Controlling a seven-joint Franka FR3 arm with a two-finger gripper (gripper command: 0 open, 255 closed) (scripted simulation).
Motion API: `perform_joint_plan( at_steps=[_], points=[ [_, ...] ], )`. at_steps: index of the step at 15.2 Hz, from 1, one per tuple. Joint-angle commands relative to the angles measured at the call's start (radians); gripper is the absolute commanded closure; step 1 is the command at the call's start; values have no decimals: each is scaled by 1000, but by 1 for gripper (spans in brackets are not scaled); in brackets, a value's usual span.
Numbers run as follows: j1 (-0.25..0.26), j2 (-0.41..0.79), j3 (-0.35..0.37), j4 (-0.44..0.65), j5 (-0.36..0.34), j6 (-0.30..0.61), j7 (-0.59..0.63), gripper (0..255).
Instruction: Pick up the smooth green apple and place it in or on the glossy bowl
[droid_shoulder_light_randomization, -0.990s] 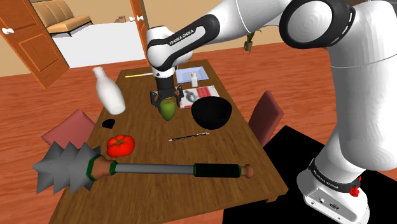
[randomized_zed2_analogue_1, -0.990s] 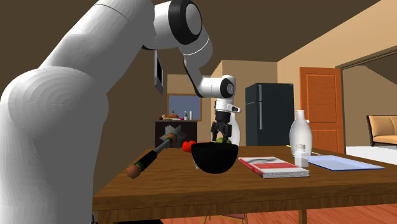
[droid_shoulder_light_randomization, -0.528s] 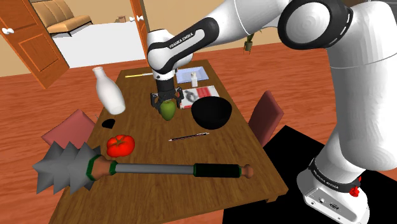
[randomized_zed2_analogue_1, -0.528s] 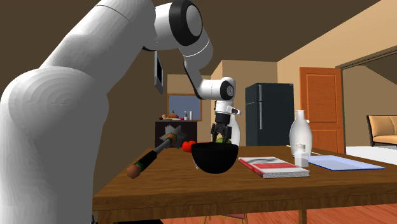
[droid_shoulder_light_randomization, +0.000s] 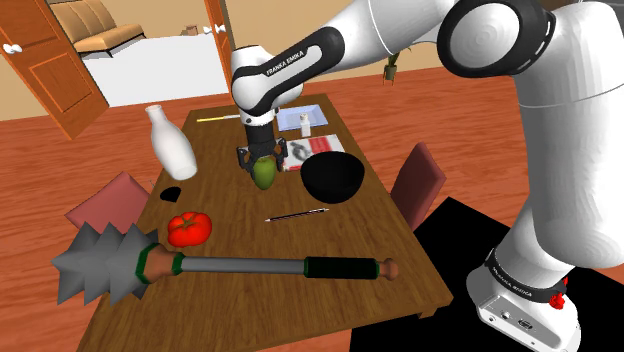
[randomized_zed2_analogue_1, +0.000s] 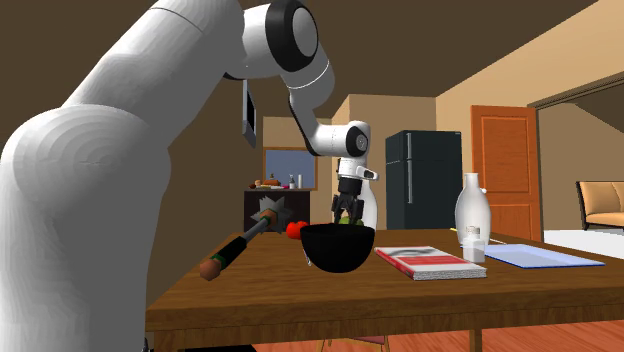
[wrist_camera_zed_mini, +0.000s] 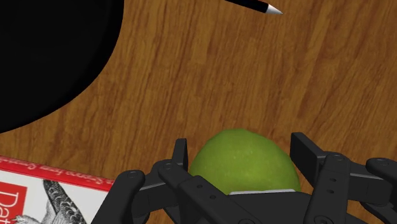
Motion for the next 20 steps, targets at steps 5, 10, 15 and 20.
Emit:
perform_joint_plan(
  at_steps=[5, 10, 15, 20],
  points=[
    [0, -3, 0, 6, 0, -11, 1, 255],
    [-2, -26, 3, 39, 4, -67, 5, 255],
    [-2, -45, 5, 79, 6, -125, 9, 255],
    [-2, -58, 6, 127, 7, -185, 14, 255]
  ],
)
